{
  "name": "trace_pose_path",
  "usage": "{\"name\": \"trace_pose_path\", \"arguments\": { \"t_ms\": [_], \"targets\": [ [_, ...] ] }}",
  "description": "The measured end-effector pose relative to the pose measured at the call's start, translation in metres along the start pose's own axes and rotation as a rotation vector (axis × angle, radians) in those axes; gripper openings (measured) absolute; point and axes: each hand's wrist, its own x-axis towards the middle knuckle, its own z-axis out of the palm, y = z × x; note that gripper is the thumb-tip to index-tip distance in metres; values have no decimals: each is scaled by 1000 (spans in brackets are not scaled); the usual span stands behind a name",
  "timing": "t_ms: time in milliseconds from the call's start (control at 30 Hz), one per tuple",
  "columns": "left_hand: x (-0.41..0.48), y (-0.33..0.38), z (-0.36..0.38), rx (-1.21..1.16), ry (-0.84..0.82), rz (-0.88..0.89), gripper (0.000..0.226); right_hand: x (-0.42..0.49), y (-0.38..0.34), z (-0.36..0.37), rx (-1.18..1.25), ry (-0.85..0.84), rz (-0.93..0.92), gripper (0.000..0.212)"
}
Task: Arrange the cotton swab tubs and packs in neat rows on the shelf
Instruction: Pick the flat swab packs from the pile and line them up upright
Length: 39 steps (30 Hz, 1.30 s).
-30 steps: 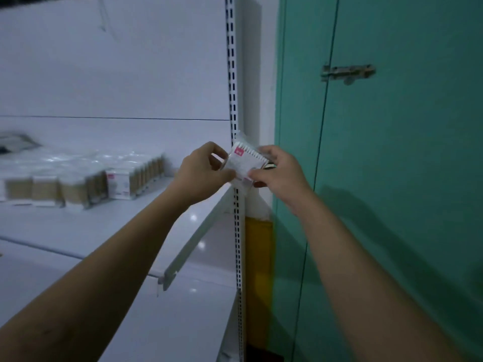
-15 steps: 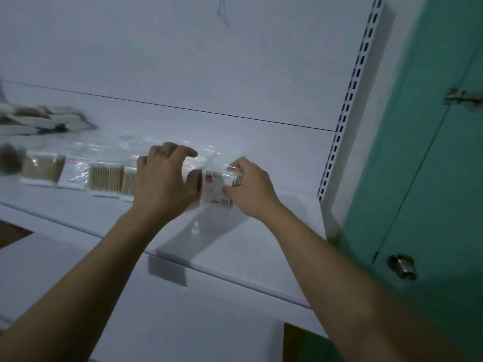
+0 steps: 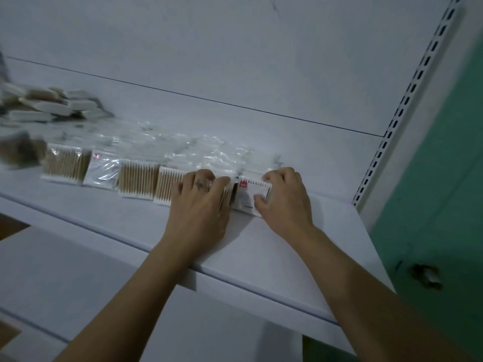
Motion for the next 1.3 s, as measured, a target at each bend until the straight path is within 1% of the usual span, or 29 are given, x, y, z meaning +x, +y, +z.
{"name": "trace_pose_path", "arguments": {
  "t_ms": [67, 167, 233, 300, 433, 600, 700, 867, 1000, 1100, 1200, 1300],
  "targets": [
    [1, 3, -1, 7, -23, -2, 41, -1, 2, -1, -19, -16, -2, 42],
    [-1, 5, -6, -13, -67, -33, 55, -2, 0, -11, -19, -42, 7, 64],
    [-3, 2, -12, -12, -84, -67, 62, 0, -10, -22, 11, -11, -45, 73],
    [-2, -4, -23, 32, -87, -93, 61, 5, -25, -33, 28, -12, -130, 73],
    [5, -20, -53, 137, -107, -162, 57, 17, -55, -46, 20, -107, -255, 73],
    [1, -59, -103, 263, -129, -268, 56, 28, -102, -45, 57, -143, -378, 70],
    [-7, -87, -125, 286, -144, -344, 56, 31, -137, -36, 59, -184, -439, 69],
    [-6, -146, -155, 271, -129, -418, 53, 55, -198, -13, 38, -246, -496, 68],
    [2, -214, -165, 235, -136, -459, 52, 77, -255, 24, 15, -273, -509, 65],
    [15, -276, -167, 210, -161, -477, 54, 98, -303, 61, 18, -302, -475, 62],
    [29, -339, -171, 189, -178, -475, 53, 127, -355, 97, -4, -349, -441, 63],
    [45, -393, -171, 171, -175, -468, 53, 160, -400, 126, 18, -348, -390, 61]
  ]
}}
